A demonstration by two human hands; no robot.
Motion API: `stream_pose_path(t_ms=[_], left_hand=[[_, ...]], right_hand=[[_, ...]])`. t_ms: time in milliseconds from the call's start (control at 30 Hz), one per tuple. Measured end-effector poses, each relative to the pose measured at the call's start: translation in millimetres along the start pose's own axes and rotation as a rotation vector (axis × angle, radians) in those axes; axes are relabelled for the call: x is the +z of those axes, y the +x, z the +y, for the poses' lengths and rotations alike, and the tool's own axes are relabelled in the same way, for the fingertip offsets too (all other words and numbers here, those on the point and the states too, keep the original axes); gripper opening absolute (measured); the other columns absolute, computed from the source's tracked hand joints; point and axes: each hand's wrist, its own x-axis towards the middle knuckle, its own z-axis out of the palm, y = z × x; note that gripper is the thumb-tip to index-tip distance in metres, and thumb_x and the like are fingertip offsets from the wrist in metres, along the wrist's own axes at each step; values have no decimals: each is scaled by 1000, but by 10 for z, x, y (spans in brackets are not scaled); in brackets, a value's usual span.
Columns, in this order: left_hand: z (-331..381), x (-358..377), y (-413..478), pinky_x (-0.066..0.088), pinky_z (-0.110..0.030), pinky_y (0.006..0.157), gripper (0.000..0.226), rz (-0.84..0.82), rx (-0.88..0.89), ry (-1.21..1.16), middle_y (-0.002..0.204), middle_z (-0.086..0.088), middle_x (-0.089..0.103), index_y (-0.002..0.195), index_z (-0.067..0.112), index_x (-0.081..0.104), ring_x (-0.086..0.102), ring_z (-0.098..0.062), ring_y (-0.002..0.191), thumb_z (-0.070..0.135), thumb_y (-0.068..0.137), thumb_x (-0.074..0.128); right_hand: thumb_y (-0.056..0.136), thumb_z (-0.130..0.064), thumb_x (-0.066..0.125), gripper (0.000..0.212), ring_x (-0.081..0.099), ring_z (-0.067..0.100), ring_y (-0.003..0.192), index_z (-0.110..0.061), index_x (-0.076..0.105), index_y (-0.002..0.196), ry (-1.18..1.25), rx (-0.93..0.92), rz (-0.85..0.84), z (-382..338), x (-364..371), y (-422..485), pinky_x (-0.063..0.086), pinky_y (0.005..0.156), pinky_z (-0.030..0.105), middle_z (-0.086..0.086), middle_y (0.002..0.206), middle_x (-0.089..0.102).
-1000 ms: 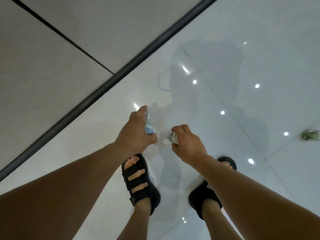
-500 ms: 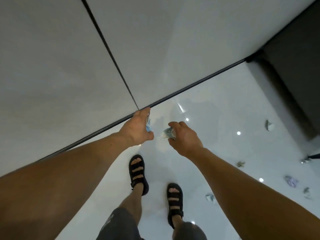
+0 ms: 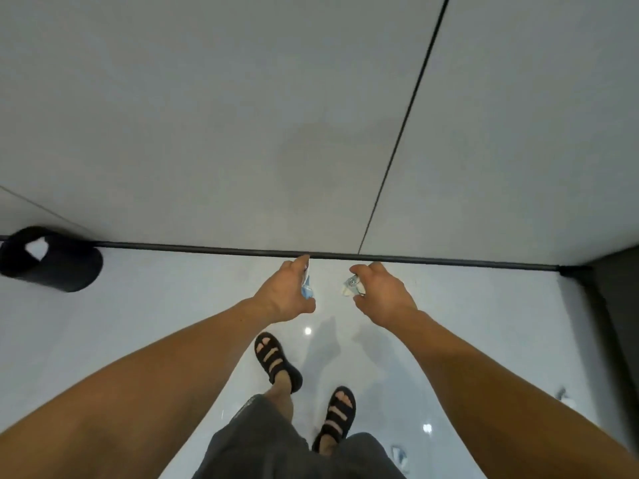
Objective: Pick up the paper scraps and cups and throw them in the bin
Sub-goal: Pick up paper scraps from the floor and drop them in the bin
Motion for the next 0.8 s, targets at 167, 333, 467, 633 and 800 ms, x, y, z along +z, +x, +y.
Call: stream_pose_path(t_ms=[167,333,467,633,800], left_hand=[[-630,-440,-768,41,-30,98,93,184,-130,-97,147,-7,35,150,21,19,46,-26,126,26,76,75],[-1499,-852,-1586,44,-30,95,93,352,-257,-189,144,-7,38,150,22,20,49,-26,122,27,76,75],[-2354,-1093,-2282,43,-28,90,94,456,-349,-271,145,-7,37,150,22,19,48,-27,122,25,76,75],[-3487,-1392,-3225,44,-28,89,95,588,-465,-329,146,-6,36,150,23,18,47,-27,123,27,75,76],[-4346,-1568,-3938,42,-29,92,95,655,-560,-375,147,-6,35,150,22,19,46,-27,125,28,74,76]], right_hand=[[91,-30,60,54,57,26,108,-28,42,141,-158,-231,-87,-922,29,-65,46,86,32,1,133,42],[93,-40,56,51,58,27,105,-28,42,140,-304,-446,-110,-2113,293,-132,47,85,33,2,131,43],[94,-41,56,49,54,26,111,-30,42,140,-423,-638,-82,-3163,660,-248,48,84,34,1,130,45],[92,-43,58,54,51,24,116,-26,41,141,-510,-821,-91,-4559,1266,-479,45,87,34,1,130,48],[92,-38,62,54,56,29,110,-23,44,141,-477,-902,-187,-5620,1802,-735,45,88,33,3,132,45]])
